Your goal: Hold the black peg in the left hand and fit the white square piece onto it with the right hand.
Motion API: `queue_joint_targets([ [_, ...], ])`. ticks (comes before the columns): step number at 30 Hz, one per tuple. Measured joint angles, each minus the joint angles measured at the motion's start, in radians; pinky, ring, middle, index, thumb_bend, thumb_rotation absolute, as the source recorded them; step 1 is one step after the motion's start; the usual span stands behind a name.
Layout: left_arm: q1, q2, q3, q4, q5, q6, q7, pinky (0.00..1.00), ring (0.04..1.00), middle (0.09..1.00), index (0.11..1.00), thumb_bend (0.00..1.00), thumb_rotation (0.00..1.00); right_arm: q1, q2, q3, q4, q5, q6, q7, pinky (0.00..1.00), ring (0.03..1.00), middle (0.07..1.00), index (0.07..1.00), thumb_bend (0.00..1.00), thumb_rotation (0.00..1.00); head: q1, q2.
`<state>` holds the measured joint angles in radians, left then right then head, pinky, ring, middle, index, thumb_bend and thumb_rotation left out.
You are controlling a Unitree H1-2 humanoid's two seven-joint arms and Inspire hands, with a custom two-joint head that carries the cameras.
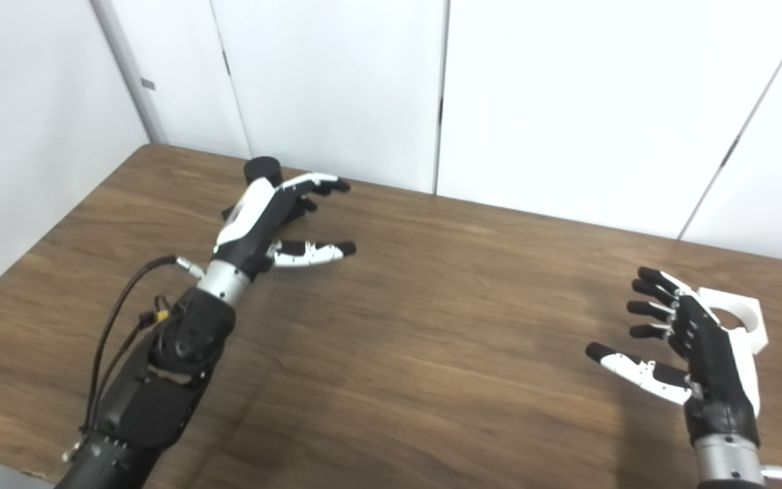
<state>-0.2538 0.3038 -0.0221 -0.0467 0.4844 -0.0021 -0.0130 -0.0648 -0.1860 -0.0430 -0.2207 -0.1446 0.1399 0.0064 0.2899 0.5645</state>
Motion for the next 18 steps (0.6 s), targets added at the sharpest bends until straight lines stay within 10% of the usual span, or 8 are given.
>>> queue_joint_targets([
  [18,-0.115,0.078,0.044,0.051,0.160,0.146,0.059,0.73,0.855,0.872,0.787,0.76,0.25,-0.002,0.000,-0.003,0.000,0.005,0.016,0.000,0.56,0.700,0.772,0.779,0.66,0.00,0.001,0.002],
])
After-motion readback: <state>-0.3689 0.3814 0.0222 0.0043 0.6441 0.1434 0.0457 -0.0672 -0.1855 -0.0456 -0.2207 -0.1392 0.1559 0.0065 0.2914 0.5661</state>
